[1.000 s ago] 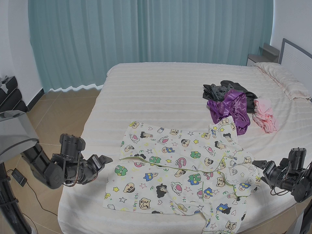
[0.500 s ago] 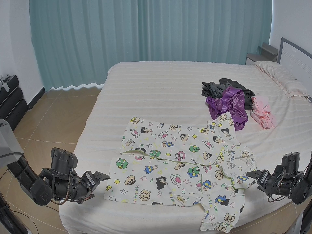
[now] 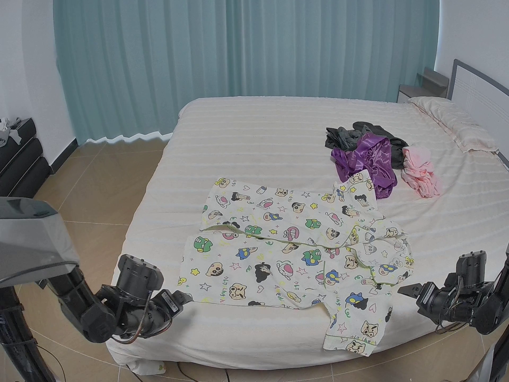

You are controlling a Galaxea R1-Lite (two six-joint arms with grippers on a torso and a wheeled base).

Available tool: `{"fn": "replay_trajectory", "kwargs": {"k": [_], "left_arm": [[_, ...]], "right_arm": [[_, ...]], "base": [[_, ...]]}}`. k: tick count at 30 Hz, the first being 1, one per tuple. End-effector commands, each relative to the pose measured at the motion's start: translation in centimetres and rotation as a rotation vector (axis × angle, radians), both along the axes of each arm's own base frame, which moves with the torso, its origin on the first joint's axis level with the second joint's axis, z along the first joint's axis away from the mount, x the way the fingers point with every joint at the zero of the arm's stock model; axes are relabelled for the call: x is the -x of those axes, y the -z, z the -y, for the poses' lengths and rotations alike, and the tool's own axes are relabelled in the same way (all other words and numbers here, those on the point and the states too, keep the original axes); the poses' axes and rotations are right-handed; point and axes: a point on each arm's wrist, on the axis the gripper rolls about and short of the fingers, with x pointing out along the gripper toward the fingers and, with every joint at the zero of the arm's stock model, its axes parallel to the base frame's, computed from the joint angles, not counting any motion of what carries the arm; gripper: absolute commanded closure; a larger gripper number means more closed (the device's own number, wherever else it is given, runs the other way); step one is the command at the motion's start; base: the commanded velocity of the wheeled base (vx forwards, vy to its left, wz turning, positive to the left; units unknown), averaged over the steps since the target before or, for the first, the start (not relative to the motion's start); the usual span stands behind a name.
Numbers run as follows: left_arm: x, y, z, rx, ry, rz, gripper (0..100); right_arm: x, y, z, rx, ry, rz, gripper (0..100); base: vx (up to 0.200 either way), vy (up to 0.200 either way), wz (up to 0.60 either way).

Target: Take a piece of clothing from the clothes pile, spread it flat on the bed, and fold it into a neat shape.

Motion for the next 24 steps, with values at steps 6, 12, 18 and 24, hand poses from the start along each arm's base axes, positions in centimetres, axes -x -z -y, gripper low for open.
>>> {"fn": "replay_trajectory", "kwargs": {"k": [6, 12, 18, 24], "left_arm": [[-5.4, 3.2, 3.4, -0.047, -0.03, 0.046, 0], [-7.1, 3.5, 4.2, -0.085, -0.046, 0.038, 0], [-8.3, 4.3, 4.9, -0.151, -0.05, 0.035, 0], [-9.1, 4.1, 5.3, -0.182, -0.052, 0.007, 100]], "right_arm": [[0.5, 0.2, -0.4, 0.01, -0.011, -0.019, 0], [0.5, 0.2, -0.4, 0.008, -0.016, -0.021, 0], [0.5, 0.3, -0.4, 0.008, -0.018, -0.027, 0], [0.6, 0.3, -0.7, 0.01, -0.032, -0.028, 0]], "base": [[0.0, 0.0, 0.0], [0.0, 0.0, 0.0], [0.0, 0.0, 0.0], [0.0, 0.0, 0.0]]}}
